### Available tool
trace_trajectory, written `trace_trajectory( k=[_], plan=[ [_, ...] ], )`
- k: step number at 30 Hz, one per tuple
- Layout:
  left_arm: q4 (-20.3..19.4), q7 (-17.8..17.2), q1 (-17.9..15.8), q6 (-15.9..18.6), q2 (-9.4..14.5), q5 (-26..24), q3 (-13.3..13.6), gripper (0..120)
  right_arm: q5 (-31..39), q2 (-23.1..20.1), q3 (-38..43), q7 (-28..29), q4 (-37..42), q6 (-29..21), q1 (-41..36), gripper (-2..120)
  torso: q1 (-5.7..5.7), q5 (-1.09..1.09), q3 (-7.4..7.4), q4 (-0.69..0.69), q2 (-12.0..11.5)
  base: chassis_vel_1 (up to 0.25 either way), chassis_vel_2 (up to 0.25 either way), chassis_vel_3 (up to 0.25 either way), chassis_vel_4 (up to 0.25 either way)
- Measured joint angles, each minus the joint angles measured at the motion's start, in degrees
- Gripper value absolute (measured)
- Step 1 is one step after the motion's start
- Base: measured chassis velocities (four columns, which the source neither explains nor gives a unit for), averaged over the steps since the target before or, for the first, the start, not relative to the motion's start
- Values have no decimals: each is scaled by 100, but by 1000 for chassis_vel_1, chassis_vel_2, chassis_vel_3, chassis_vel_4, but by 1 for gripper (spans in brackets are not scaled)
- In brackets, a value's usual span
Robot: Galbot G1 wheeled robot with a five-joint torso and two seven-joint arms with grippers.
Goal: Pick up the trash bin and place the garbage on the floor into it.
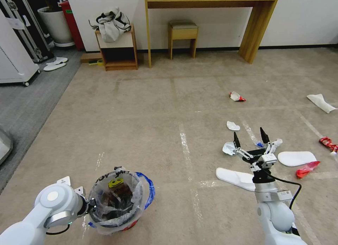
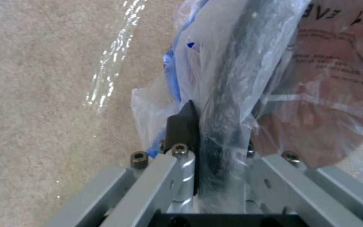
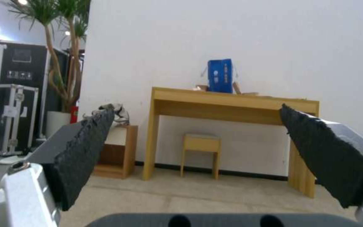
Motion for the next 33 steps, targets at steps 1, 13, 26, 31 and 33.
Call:
trace_trajectory(
  k=[1, 13, 26, 31, 33],
  plan=[
    [-37, 5, 35, -3, -13, -6, -47, 4, 6, 0, 2, 6, -2, -5, 8, 100, 0, -2, 1, 0, 0, 0, 0, 0, 0],
    [-725, -166, 306, -167, 24, -424, -898, 4, 35, 37, -1, 78, -176, -30, 85, 100, 0, 3, 1, 0, 0, 0, 0, 0, 0],
    [-1338, -611, 255, -427, 417, -1109, -1645, 4, -466, 134, 265, 794, -354, 63, 65, 100, 0, 3, 0, 1, 0, 0, 0, 0, 0],
    [-1456, -647, 217, -448, 320, -1156, -1652, 4, -478, 227, 434, 916, -316, 191, -122, 100, 0, 3, 0, 0, 0, 0, 0, 0, 0],
    [-1469, -653, 218, -444, 253, -1123, -1626, 4, -461, 269, 531, 1011, -262, 281, -283, 100, 0, 3, 0, 1, -1, 0, 0, 0, 0]
  ],
)
